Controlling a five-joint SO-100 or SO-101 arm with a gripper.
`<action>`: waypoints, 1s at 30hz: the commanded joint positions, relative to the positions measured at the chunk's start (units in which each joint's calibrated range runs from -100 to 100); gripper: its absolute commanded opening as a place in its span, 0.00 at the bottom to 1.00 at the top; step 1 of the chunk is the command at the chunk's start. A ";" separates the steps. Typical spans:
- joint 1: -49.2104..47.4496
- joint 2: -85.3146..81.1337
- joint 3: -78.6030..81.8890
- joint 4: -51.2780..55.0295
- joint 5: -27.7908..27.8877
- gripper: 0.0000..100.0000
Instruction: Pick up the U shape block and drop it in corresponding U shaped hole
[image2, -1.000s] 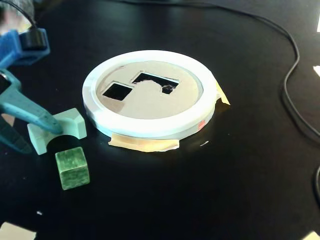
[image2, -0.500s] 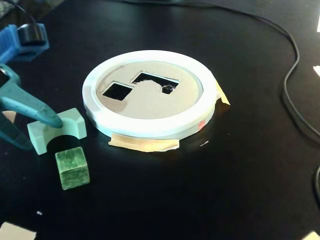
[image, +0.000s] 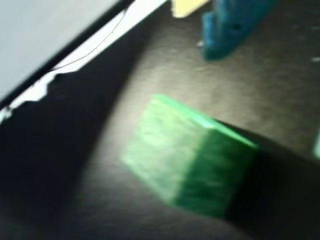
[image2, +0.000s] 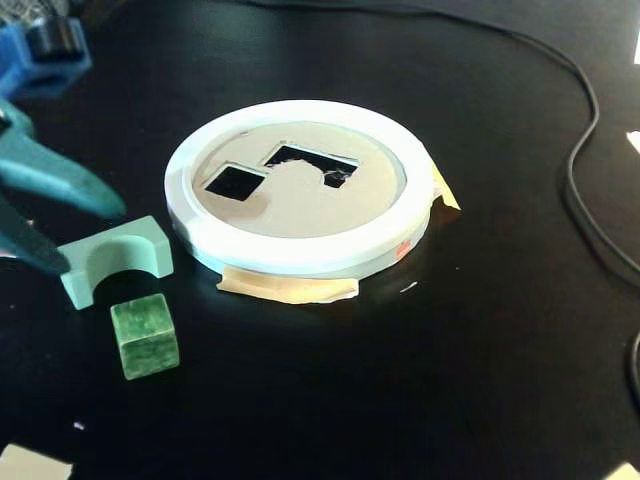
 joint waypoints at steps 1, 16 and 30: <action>1.40 -0.27 -6.86 -1.81 0.15 0.96; 0.52 34.39 -30.36 -1.41 -3.17 0.96; -28.94 50.96 -54.40 26.19 -35.51 0.96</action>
